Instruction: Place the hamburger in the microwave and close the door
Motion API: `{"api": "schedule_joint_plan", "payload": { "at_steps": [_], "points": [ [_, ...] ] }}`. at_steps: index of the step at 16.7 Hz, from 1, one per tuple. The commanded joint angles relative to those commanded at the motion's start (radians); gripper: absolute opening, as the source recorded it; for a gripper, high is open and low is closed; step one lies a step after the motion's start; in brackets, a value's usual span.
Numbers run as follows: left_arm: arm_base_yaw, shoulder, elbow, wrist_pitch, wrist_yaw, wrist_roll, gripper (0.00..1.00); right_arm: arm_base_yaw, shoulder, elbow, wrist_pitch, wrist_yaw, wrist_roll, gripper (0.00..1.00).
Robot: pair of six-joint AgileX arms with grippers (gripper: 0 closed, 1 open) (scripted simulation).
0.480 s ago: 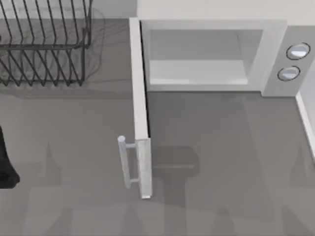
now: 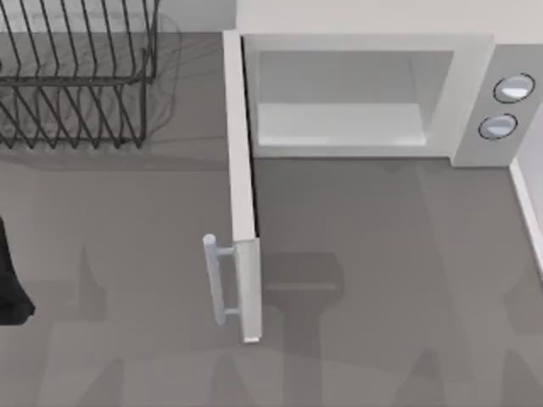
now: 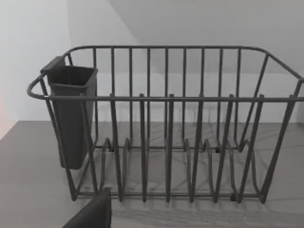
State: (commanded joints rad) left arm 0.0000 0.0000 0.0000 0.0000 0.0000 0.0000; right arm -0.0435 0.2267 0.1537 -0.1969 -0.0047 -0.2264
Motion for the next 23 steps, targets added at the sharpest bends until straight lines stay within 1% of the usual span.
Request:
{"api": "schedule_joint_plan", "payload": {
  "at_steps": [8,12,14,16,23],
  "points": [
    [0.000,0.000,0.000,0.000,0.000,0.000,1.00,-0.114,0.694,0.341,-0.499,0.003,-0.623,1.00],
    [0.000,0.000,0.000,0.000,0.000,0.000,1.00,-0.159,0.947,0.488,-0.692,0.001,-0.861,1.00],
    [0.000,0.000,0.000,0.000,0.000,0.000,1.00,-0.174,1.026,0.540,-0.755,0.000,-0.940,1.00],
    [0.000,0.000,0.000,0.000,0.000,0.000,1.00,-0.183,1.073,0.572,-0.789,-0.002,-0.987,1.00],
    [0.000,0.000,0.000,0.000,0.000,0.000,1.00,-0.180,1.088,0.563,-0.776,-0.002,-0.992,1.00]
  ]
}}
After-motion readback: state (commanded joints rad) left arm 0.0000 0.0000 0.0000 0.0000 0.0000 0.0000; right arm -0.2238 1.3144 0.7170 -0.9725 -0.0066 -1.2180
